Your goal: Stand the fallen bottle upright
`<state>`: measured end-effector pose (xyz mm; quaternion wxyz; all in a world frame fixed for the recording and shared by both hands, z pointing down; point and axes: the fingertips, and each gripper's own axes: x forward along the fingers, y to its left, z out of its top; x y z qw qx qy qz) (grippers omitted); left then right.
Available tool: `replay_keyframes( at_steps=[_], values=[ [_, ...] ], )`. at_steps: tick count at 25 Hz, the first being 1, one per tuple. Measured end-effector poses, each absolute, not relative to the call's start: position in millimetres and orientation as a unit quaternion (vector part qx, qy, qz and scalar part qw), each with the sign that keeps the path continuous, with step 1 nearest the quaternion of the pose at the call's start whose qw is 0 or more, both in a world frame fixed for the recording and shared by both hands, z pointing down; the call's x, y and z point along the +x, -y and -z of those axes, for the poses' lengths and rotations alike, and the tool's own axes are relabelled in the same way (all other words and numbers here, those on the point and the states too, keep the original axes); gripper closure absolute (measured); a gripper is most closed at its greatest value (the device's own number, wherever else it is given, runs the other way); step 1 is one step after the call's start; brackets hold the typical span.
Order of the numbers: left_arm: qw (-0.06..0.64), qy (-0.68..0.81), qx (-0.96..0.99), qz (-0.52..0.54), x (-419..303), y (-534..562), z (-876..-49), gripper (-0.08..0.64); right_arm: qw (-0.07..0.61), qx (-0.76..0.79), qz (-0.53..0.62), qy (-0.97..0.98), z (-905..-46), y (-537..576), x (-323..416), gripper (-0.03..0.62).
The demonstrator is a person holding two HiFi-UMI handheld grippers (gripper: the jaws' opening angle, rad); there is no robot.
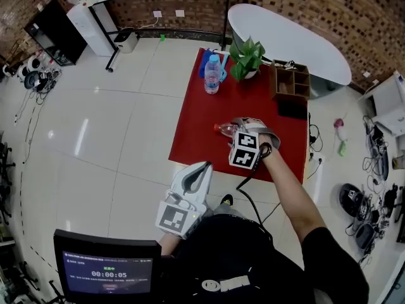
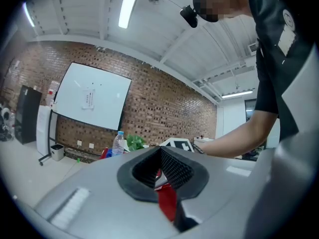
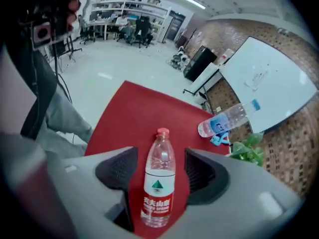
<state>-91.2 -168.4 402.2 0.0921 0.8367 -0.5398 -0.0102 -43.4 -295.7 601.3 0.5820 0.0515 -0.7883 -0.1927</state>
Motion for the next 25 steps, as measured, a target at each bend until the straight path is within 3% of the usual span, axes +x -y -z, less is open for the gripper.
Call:
replay_keyframes(
  at_steps=[6,13,16,22,25],
  values=[
    [0.095,0.573,0.814,0.016,-123,159,-406,0.552,0.661,0.014,0.178,0.728,-673,323,-45,0.308],
    [0.097,0.584,0.806,0.021,-134,157,-407,0.552,0.645,0.047,0.167,0.744,-667,326,-46,0.308],
    [0.096,0.571,0.815,0.020,-126,159,-404,0.552,0.566,0.116,0.121,0.807,-624,330,-47,0.308],
    [0.090,0.531,0.843,0.014,-100,171,-398,0.552,0.304,0.284,-0.021,0.909,-516,346,-15,0.308],
    [0.089,0.513,0.854,0.008,-83,181,-399,0.552,0.206,0.325,-0.083,0.919,-497,346,13,0.308]
  ],
)
